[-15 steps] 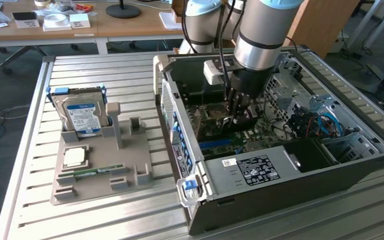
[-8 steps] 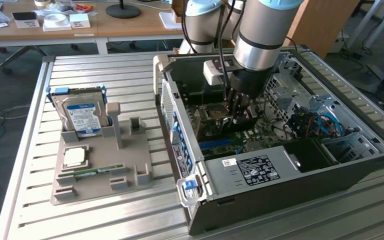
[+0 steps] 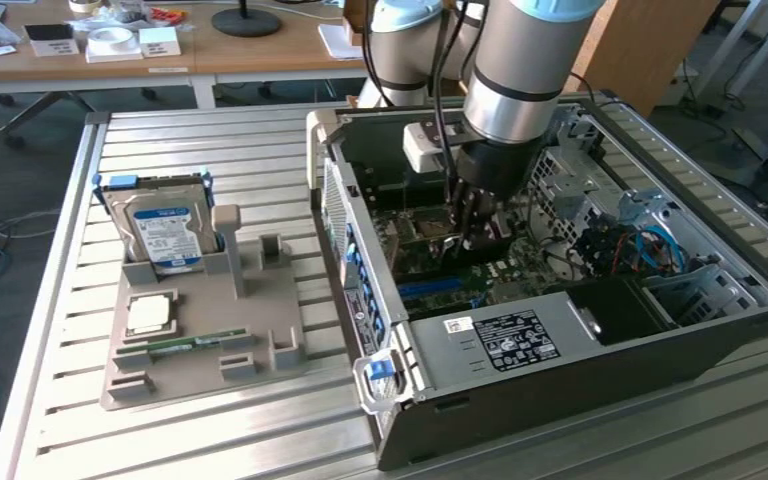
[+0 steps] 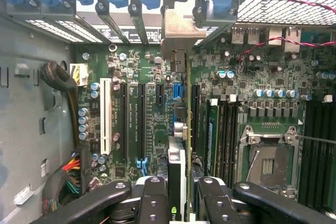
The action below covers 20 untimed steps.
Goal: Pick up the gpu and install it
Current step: 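Insert the gpu into the slot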
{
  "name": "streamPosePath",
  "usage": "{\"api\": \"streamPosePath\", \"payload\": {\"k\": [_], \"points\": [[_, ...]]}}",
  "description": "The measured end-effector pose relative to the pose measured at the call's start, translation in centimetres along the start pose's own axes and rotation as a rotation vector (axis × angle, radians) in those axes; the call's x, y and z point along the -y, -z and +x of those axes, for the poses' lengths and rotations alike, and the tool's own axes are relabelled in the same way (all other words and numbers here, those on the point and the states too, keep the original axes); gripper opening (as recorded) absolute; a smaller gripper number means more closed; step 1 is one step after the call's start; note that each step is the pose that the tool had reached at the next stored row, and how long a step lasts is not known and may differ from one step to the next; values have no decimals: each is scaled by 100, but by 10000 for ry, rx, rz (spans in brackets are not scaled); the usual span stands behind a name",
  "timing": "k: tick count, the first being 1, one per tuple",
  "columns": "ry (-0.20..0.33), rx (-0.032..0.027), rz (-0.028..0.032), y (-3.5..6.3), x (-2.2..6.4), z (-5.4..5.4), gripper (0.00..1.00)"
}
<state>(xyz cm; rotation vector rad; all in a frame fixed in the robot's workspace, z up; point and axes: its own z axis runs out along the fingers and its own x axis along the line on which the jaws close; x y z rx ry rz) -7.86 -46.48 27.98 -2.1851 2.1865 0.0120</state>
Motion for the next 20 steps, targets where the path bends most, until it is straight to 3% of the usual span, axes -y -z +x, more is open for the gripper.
{"api": "streamPosePath", "payload": {"k": [7, 11, 20], "points": [[-18, -14, 1, -7, -30, -3, 27], [-100, -51, 4, -14, -44, -3, 27], [-283, -60, 10, -32, -64, -12, 27]]}}
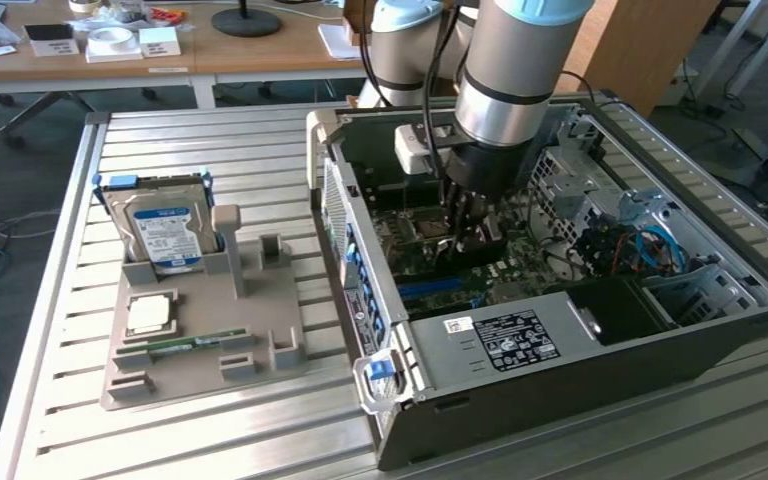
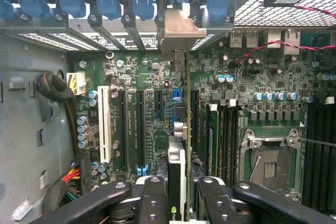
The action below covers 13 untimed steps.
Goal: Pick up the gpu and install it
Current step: 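Insert the gpu into the slot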
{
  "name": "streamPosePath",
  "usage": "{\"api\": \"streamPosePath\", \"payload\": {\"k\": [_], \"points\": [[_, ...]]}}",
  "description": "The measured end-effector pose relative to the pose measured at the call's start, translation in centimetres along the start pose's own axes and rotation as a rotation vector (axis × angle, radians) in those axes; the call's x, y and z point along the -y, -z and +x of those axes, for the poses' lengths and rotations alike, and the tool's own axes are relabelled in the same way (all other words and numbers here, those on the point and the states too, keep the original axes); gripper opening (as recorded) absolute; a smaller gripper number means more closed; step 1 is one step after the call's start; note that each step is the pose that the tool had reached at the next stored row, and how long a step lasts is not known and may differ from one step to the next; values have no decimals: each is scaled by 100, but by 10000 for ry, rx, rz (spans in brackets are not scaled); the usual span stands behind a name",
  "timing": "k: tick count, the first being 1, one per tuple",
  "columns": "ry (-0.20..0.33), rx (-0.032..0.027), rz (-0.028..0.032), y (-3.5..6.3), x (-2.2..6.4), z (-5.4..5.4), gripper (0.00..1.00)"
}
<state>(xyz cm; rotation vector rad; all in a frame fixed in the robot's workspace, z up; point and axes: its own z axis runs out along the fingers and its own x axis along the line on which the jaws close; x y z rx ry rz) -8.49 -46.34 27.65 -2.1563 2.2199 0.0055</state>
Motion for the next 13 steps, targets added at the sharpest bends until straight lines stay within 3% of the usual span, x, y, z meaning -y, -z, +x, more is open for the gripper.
{"api": "streamPosePath", "payload": {"k": [13], "points": [[60, 5, 0, -17, -11, -9, 27]]}}
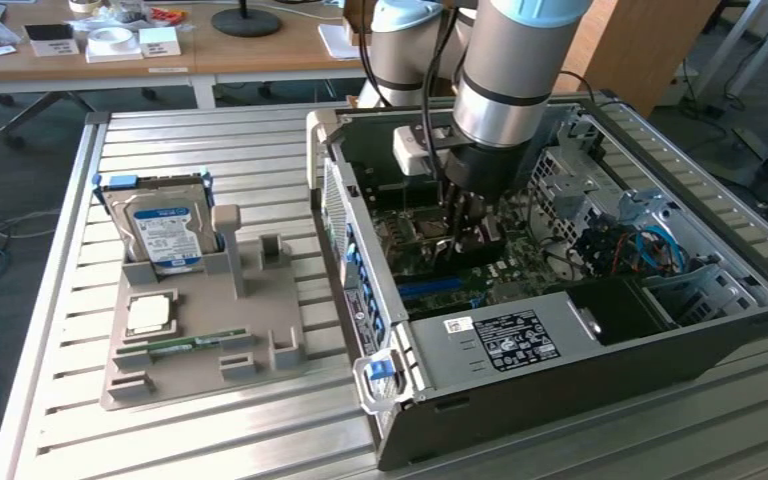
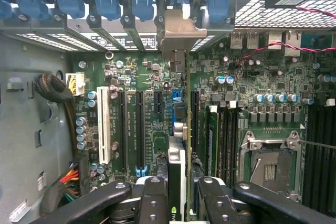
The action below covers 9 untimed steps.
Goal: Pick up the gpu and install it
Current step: 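Insert the gpu into the slot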
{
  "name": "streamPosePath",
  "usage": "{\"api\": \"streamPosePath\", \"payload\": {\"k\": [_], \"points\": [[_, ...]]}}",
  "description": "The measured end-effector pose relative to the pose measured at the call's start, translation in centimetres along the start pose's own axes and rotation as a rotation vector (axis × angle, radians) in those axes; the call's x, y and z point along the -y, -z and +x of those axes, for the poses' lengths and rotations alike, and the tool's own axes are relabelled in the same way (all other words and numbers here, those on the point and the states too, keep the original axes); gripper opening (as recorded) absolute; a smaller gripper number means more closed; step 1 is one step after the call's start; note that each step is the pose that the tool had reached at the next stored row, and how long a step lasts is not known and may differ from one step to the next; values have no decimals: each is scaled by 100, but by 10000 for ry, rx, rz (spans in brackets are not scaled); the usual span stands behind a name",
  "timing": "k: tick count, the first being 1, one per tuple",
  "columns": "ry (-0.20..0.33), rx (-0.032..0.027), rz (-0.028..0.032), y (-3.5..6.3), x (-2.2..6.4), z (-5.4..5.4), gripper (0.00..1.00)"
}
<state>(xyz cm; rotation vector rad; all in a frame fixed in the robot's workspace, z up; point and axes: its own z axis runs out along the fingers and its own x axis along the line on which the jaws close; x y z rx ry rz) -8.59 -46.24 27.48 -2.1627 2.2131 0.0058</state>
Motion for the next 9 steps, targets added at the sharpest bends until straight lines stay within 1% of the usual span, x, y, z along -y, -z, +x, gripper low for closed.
{"api": "streamPosePath", "payload": {"k": [9], "points": [[2, -2, -1, 0, -28, -2, 27]]}}
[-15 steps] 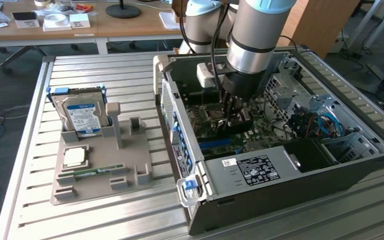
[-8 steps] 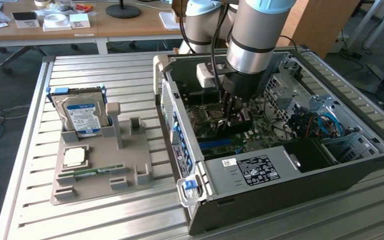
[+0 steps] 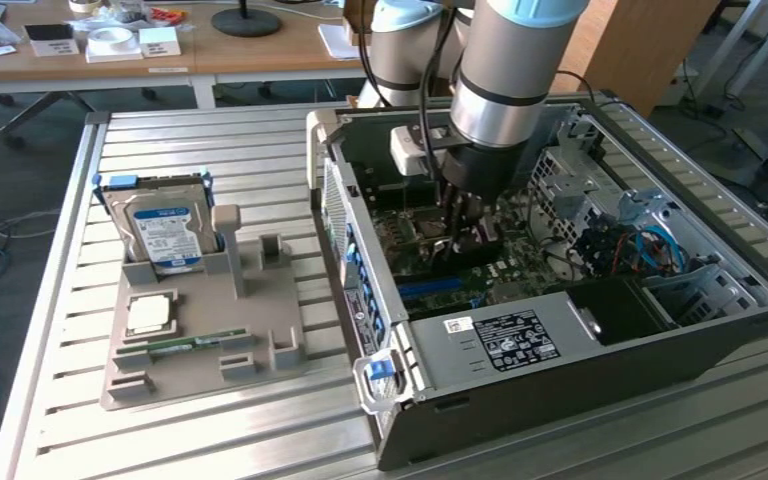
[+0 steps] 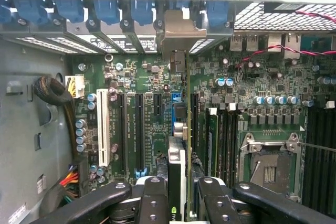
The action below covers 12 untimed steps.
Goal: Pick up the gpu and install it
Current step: 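Insert the gpu into the slot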
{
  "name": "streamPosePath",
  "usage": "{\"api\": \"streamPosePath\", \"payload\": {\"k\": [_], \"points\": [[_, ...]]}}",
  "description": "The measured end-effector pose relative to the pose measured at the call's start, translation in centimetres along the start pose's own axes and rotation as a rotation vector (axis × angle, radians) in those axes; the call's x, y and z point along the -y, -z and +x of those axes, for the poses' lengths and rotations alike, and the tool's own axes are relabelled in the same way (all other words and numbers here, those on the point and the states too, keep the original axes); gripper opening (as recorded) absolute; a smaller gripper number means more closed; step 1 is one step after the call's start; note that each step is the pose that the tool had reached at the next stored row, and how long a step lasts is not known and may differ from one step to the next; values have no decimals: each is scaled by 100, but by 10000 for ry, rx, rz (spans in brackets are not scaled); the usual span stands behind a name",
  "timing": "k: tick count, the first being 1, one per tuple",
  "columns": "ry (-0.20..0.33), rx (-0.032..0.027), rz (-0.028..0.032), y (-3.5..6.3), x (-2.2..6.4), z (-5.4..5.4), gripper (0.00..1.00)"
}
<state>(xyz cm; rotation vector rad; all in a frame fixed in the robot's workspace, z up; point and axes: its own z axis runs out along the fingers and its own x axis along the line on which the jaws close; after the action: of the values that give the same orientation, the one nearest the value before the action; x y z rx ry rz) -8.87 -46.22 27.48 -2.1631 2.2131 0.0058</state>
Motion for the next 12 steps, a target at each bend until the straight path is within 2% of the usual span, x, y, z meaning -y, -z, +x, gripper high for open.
{"api": "streamPosePath", "payload": {"k": [12], "points": [[0, 1, 0, 0, -19, 13, 27]]}}
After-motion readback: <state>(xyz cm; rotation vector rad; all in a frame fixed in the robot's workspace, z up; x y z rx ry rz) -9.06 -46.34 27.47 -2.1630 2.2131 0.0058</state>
